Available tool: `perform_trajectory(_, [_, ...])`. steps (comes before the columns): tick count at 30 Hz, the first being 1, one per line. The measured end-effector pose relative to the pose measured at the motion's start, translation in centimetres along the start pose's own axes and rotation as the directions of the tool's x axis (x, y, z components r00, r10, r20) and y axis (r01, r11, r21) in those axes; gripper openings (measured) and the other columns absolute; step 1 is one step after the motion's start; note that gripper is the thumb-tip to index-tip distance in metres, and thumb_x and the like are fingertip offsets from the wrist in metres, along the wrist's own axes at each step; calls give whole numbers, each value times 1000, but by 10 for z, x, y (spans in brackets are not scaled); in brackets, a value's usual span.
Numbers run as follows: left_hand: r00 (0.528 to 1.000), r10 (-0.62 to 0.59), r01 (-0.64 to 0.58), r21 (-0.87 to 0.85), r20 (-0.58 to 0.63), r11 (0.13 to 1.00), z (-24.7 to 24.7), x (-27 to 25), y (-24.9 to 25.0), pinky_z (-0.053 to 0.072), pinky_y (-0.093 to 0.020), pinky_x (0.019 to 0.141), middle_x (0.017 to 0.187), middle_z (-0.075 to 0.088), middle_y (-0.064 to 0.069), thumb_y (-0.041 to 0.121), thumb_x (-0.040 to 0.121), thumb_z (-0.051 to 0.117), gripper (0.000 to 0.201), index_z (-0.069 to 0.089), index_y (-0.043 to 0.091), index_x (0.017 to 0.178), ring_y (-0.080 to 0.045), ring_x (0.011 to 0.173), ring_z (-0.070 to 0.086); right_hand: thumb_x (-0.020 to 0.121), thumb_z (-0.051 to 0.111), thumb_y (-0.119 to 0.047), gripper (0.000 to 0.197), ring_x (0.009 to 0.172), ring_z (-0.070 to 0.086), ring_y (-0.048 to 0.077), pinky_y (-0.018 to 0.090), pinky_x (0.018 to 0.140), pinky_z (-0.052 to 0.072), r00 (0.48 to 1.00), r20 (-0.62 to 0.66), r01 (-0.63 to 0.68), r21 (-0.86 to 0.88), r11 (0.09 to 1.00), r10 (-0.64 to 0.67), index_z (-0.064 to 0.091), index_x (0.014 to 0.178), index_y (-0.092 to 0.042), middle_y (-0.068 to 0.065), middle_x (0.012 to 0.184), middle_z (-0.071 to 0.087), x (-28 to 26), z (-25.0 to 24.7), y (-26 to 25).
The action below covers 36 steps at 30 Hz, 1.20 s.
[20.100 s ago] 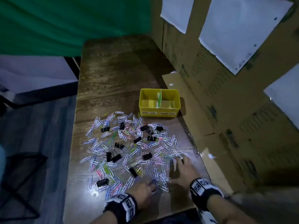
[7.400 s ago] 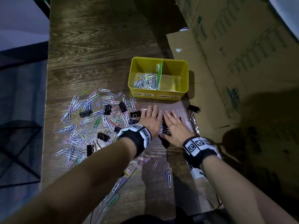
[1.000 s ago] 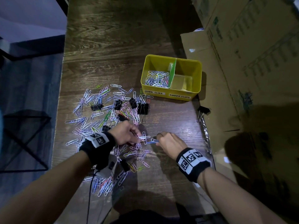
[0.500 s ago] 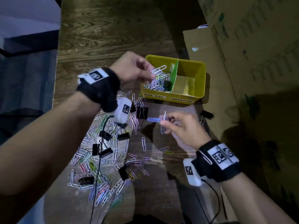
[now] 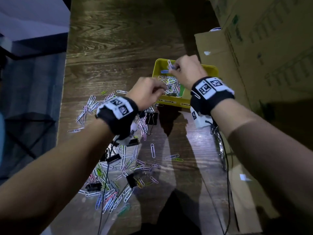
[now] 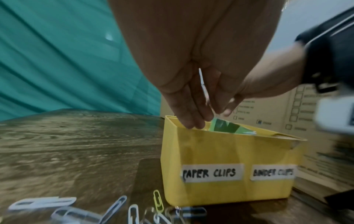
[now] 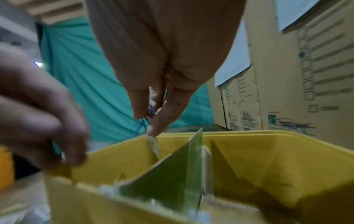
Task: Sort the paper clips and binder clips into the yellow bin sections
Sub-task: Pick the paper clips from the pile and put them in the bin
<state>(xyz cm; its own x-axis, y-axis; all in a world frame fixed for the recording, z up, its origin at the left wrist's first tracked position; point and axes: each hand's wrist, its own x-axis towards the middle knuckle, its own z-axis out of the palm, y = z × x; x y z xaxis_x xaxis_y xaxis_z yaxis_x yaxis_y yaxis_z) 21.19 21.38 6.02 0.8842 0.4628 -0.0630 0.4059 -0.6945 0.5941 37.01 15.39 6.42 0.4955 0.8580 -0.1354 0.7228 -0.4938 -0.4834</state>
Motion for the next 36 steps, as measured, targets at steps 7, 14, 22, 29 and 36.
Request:
perform_trajectory(7, [819, -51, 3, 84, 571, 996, 23, -121, -22, 42, -18, 69, 92, 67, 1, 28, 89, 59, 17, 67, 19, 100, -11, 78, 60, 91, 59, -29, 39, 107, 57, 30, 34, 86, 48, 988, 151, 68, -171, 983, -42, 59, 120, -2, 17, 121, 55, -26, 27, -8])
perform_trajectory(14, [647, -138, -231, 365, 750, 902, 62, -210, -31, 48, -37, 86, 137, 34, -4, 43, 90, 51, 51, 32, 26, 134, -25, 111, 51, 89, 60, -19, 23, 95, 56, 20, 32, 83, 47, 923, -65, 385, 93, 918, -380, 67, 109, -10, 10, 103, 59, -113, 68, -7])
perform_trajectory(22, [774, -80, -165, 323, 628, 932, 63, -221, -38, 43, -31, 90, 129, 44, -4, 25, 94, 45, 32, 43, 19, 125, -20, 114, 47, 89, 38, -60, 72, 144, -16, 25, 48, 113, -10, 846, 482, 327, -131, 936, -228, 14, 149, -30, 4, 159, -6, -216, 134, 22])
perform_trajectory(29, [898, -34, -97, 272, 439, 957, 43, -190, -63, 54, -31, 78, 112, 55, 3, 33, 87, 51, 30, 59, 21, 113, -14, 89, 59, 85, 37, -64, 80, 139, -25, 28, 56, 115, -5, 830, 519, 336, -170, 926, -206, 11, 150, -25, 9, 159, -9, -253, 161, 24])
perform_trajectory(36, [973, 22, -92, 296, 231, 951, 53, -185, -68, 53, -23, 66, 112, 55, -3, 22, 87, 58, 29, 58, 16, 115, -16, 87, 60, 87, 48, -58, 91, 143, -23, 24, 49, 116, -7, 834, 505, 344, -161, 925, -222, -5, 150, -19, 5, 157, -18, -247, 159, 4])
